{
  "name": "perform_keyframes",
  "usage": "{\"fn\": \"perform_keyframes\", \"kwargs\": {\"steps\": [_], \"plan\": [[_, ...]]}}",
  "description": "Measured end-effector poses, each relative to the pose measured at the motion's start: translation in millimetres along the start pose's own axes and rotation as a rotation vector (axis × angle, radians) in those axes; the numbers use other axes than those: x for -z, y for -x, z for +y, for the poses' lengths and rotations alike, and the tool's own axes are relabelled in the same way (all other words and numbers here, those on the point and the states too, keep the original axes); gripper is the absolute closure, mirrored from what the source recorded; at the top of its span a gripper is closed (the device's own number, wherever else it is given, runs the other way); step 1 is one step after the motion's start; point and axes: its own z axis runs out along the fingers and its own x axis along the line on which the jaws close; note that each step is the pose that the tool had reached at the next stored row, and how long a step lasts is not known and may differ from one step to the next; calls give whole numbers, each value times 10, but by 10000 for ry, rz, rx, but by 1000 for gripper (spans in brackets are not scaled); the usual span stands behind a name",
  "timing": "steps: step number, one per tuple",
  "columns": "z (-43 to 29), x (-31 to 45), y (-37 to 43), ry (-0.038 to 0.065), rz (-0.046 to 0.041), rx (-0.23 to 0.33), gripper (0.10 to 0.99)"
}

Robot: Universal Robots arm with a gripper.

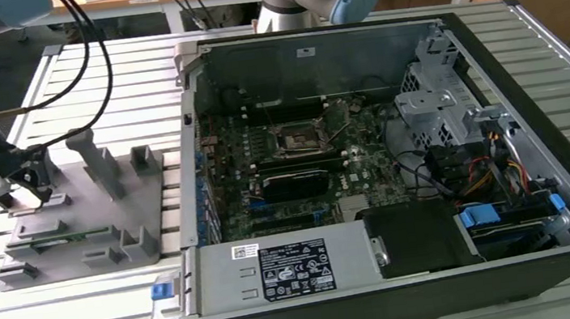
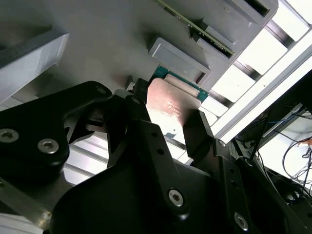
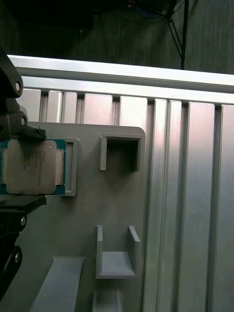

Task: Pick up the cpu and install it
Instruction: 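Pick up the cpu and move it towards the insertion slot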

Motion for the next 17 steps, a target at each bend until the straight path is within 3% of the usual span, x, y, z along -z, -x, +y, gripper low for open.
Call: {"fn": "perform_keyframes", "kwargs": {"steps": [17], "plan": [[6, 75, -3, 0, 1, 0, 549]]}}
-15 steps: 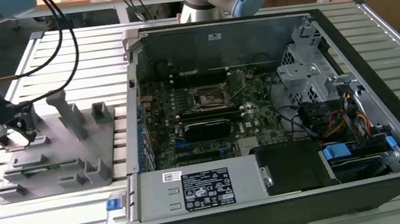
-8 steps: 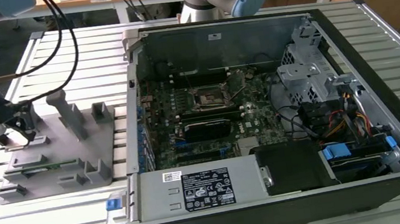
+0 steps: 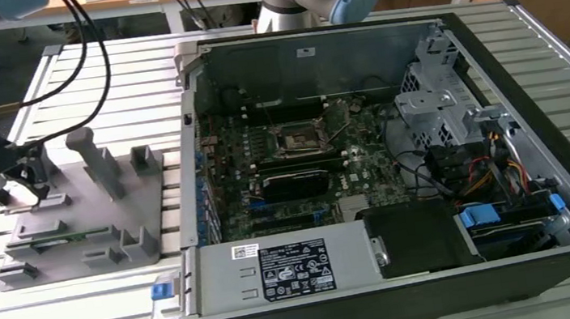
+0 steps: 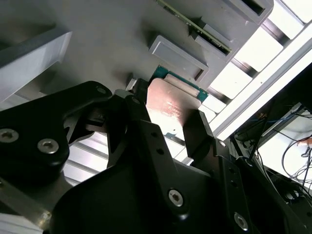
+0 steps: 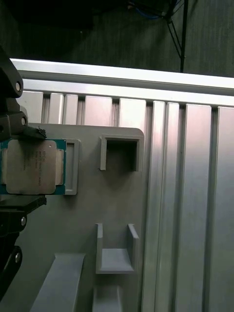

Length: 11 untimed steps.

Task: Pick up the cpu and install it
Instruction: 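Pick up the cpu and move it towards the insertion slot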

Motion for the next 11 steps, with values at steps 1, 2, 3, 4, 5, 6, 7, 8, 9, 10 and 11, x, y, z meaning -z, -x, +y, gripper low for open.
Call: {"fn": "perform_keyframes", "kwargs": {"steps": [1, 2, 3, 4, 5, 6, 7, 8, 9, 10, 11], "plan": [[1, 9, 0, 1, -1, 0, 549], [3, 19, -1, 0, 0, 0, 549], [4, 29, -1, 0, 0, -1, 549], [4, 39, -1, 1, 0, 0, 549], [5, 47, -2, 1, 0, 0, 549], [5, 53, -2, 1, -1, 0, 549], [6, 60, -2, 1, -1, 0, 549], [6, 65, -2, 1, -1, 0, 549], [7, 68, -2, 2, -2, 1, 549], [7, 74, -2, 1, -1, 1, 549], [8, 78, -2, 1, -1, 0, 549]]}}
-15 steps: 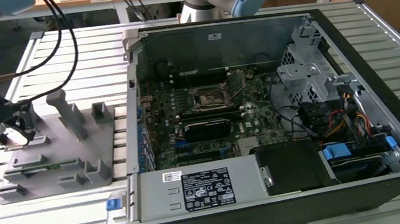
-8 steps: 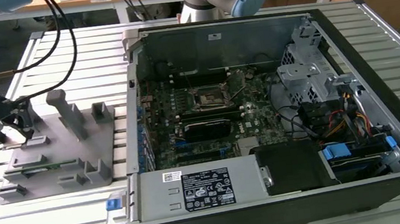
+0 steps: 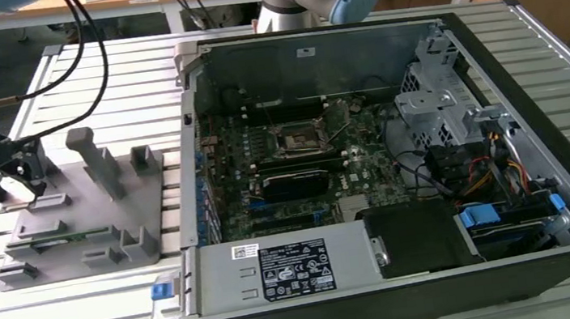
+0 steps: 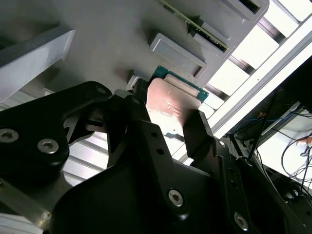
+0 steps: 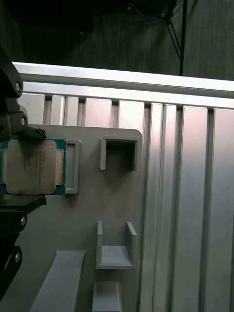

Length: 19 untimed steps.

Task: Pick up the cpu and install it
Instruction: 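Pick up the cpu and move it towards the insertion slot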

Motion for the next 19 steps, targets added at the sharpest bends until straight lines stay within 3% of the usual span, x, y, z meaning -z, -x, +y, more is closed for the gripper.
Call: {"fn": "perform_keyframes", "kwargs": {"steps": [19], "plan": [[11, 63, -2, 0, 0, 0, 549]]}}
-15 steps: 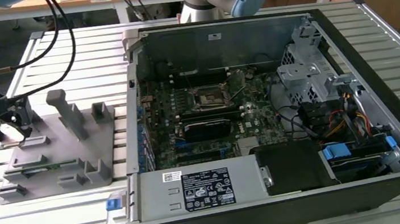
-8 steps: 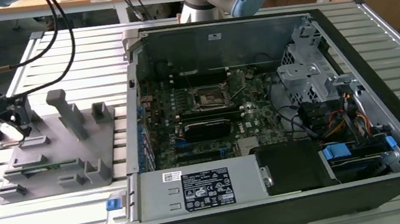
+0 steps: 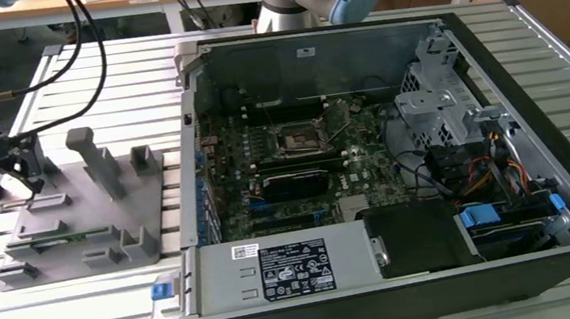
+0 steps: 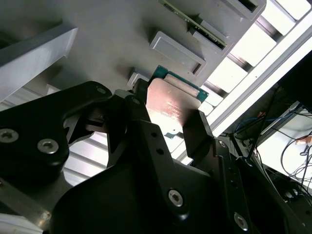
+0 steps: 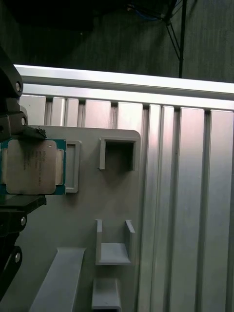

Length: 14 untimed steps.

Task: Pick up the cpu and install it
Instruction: 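Pick up the cpu and move it towards the insertion slot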

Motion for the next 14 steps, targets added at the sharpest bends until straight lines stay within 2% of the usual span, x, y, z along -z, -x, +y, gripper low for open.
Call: {"fn": "perform_keyframes", "kwargs": {"steps": [14], "plan": [[9, 32, -1, 0, 1, 0, 549]]}}
